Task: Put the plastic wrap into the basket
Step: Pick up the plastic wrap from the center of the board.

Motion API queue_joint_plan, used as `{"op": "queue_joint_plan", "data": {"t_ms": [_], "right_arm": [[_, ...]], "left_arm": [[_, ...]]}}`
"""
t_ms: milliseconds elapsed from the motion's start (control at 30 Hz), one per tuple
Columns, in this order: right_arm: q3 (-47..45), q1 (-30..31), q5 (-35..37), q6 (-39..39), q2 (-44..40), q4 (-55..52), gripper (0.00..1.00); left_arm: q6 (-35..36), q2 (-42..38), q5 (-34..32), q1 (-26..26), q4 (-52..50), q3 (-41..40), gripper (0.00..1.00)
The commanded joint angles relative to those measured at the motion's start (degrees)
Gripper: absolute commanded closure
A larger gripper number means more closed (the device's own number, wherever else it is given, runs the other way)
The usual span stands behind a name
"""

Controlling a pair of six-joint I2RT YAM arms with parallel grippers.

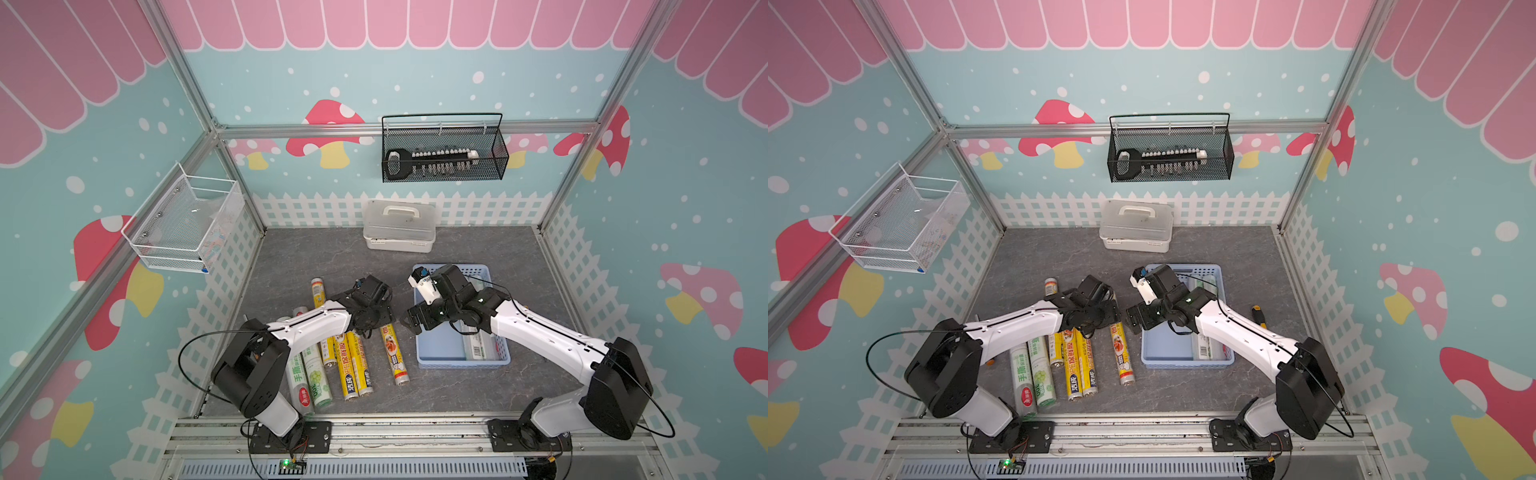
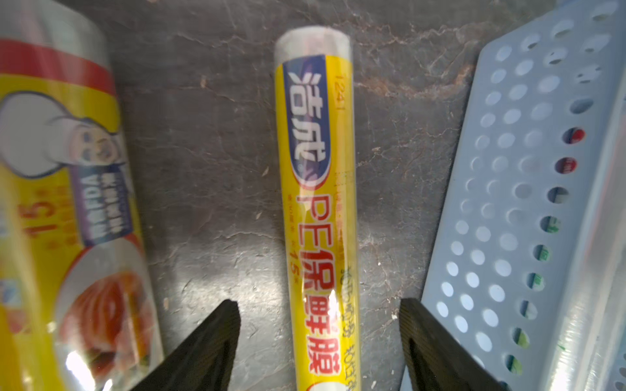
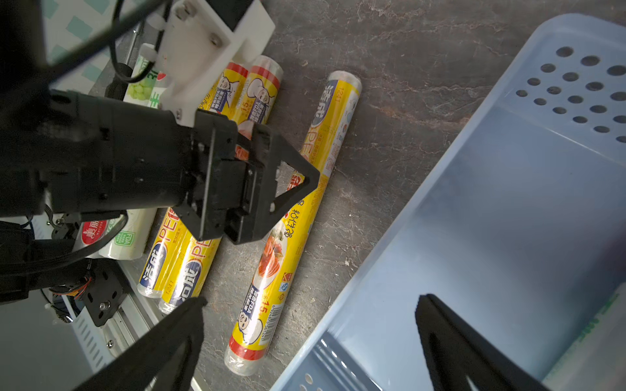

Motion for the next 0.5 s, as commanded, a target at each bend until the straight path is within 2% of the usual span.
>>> {"op": "queue_joint_plan", "data": {"t_ms": [0,133,300,467], "right_arm": [[1.09,0.48,2.25,1.5,-0.1,0.06,0.01],[-0.53,0.41,5.83,3.47,-1.32,0.24,0.01],[-3.08,0.39,10.84,6.09,-3.54,0.51,0.0],[-4.66,0.43,12.94,6.45,-5.35,0.29,0.0]], "left_arm": [[-0.14,2.27,-0.02,-0.75,-4.14,3.3,0.26],[-0.48,5.32,-1.92,-1.47,-7.25,5.65,0.3],[-0.33,9.39,-2.5,-2.51,-9.88,8.46,0.39],[-0.31,12.66,-2.51,-2.99,-10.86,10.33,0.42]]}}
